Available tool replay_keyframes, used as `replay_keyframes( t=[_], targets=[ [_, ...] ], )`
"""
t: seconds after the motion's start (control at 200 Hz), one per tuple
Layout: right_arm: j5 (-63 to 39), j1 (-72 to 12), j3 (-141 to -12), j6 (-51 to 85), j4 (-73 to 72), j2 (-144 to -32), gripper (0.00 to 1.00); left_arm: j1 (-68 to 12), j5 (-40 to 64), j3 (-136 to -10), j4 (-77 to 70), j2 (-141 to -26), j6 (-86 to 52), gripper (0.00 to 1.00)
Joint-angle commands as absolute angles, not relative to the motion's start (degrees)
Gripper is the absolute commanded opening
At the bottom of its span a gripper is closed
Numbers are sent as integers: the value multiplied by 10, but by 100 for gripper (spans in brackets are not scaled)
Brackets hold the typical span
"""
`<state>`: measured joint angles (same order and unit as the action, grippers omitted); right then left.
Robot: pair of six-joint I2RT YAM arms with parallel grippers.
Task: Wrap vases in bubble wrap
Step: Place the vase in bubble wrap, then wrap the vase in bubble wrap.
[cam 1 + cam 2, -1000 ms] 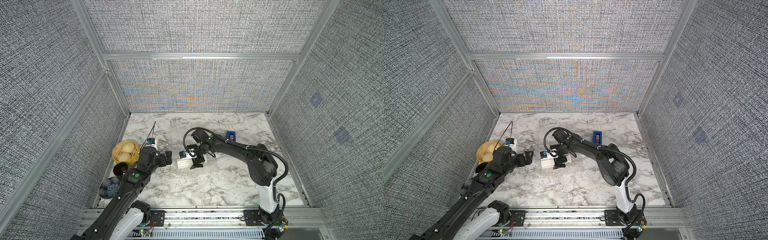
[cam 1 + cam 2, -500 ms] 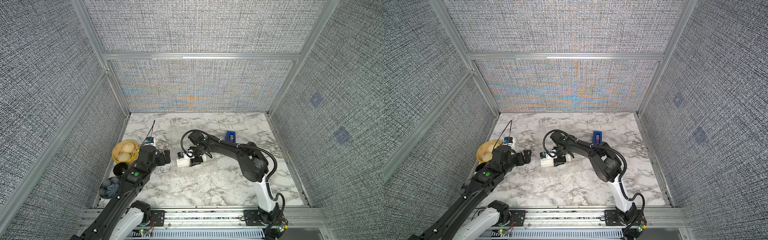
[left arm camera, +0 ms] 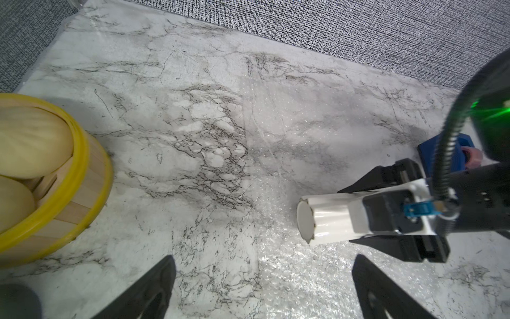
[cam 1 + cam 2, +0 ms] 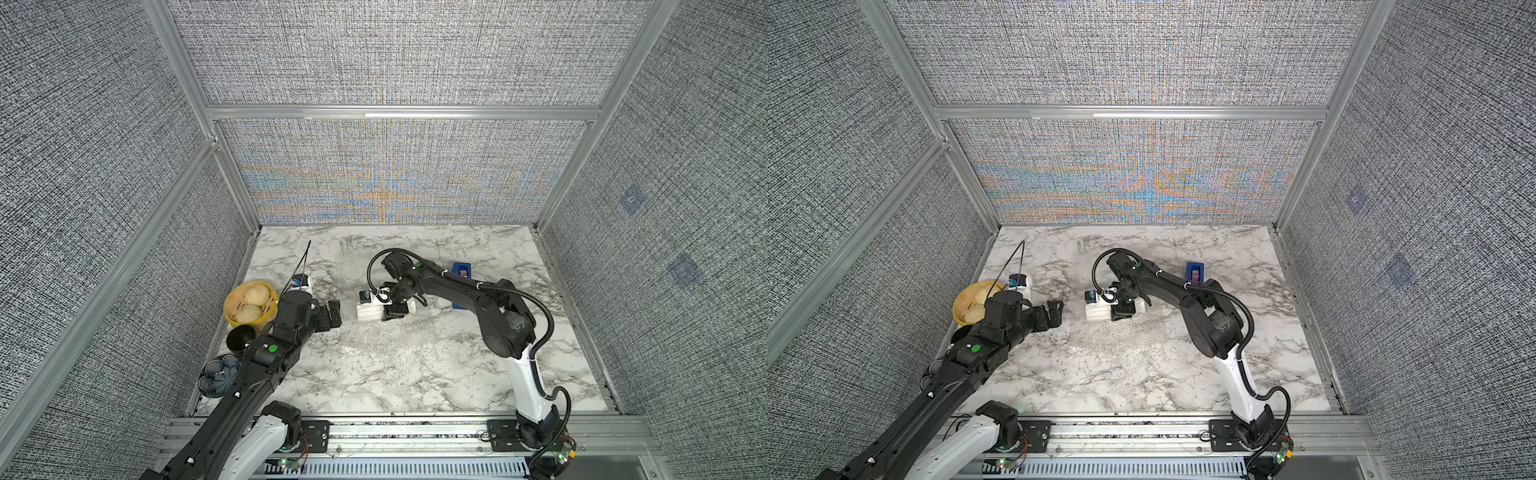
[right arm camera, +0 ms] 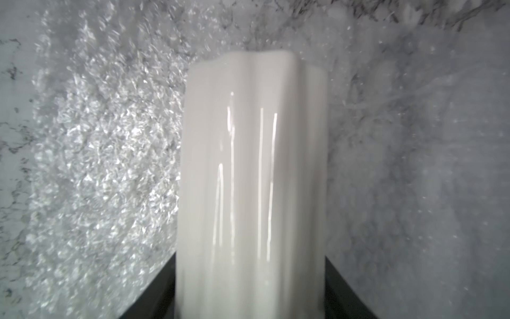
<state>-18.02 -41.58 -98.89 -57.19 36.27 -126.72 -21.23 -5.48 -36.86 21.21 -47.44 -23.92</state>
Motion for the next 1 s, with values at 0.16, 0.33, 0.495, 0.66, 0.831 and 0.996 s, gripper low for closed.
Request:
replay_keyframes(
  t=[0.16,0.33,0.495,0.66,0.831,0.996],
  targets=[
    [-168,-416,-993,-554,348,-1261,86,-211,-47,-377,221,-468,-225,100],
    [-158,-415,-1019,-553,402,-1161,90,-211,-20,-374,198,-472,-218,99],
    [-221,-432,-793,-563,355,-977,77,-211,1,-356,143,-492,-221,100],
    [-189,-471,-593,-509,232,-916,74,-211,13,-331,89,-503,-244,99],
    [-123,-478,-633,-495,219,-1003,67,-211,18,-343,94,-515,-227,100],
    [-108,-482,-643,-503,207,-1056,67,-211,20,-352,106,-506,-204,100]
  ],
)
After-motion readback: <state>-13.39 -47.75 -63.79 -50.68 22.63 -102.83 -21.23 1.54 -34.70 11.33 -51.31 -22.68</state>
